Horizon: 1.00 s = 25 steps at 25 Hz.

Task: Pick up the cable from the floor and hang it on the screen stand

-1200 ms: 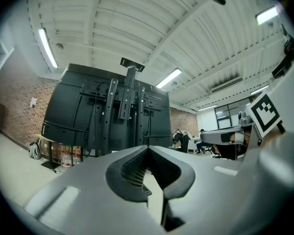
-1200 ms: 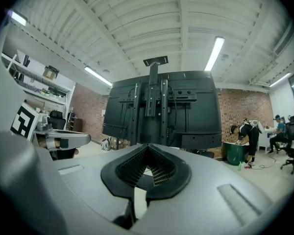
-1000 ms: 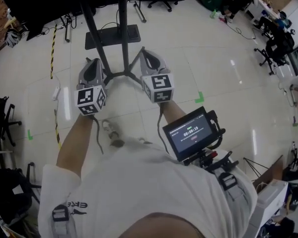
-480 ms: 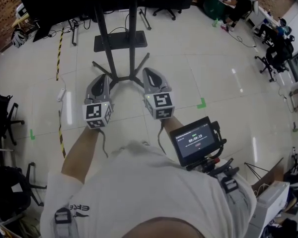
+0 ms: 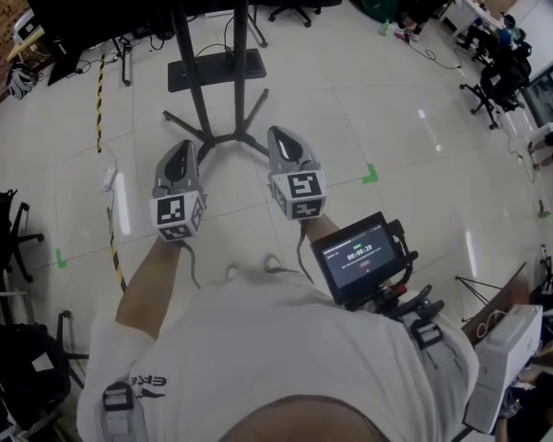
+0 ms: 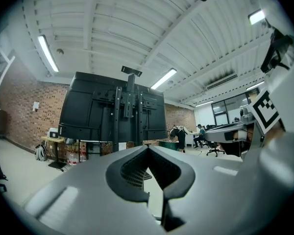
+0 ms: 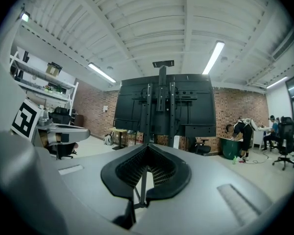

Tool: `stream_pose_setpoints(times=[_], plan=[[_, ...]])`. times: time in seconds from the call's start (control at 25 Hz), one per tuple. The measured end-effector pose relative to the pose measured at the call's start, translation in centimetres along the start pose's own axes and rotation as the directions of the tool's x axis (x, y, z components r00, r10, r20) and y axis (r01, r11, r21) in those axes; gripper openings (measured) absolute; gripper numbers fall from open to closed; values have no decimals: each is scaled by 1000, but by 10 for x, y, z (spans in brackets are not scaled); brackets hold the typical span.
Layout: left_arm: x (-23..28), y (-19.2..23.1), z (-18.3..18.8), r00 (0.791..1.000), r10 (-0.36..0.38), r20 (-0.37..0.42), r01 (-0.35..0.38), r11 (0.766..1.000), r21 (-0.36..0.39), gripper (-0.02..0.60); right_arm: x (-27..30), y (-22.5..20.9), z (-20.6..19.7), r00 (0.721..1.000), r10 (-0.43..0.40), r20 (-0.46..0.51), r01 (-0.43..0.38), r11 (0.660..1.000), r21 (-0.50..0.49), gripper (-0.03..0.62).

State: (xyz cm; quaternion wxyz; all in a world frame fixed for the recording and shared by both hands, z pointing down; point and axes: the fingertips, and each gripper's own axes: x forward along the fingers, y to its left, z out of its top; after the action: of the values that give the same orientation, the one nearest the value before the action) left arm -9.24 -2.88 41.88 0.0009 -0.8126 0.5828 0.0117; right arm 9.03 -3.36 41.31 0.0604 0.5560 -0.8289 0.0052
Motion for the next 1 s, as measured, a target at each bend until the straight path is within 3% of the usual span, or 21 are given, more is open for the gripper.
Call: stream_pose_setpoints(times=[0.44, 1.0], plan=[[16, -22, 0, 1000, 13, 9, -13, 1000, -16, 2, -10, -29, 2, 1000, 7, 11, -7, 1000, 5, 12], [4, -21, -3, 1000, 24, 7, -24, 1000, 9, 2, -11, -23, -2, 999, 33, 27, -33, 999, 21, 12]])
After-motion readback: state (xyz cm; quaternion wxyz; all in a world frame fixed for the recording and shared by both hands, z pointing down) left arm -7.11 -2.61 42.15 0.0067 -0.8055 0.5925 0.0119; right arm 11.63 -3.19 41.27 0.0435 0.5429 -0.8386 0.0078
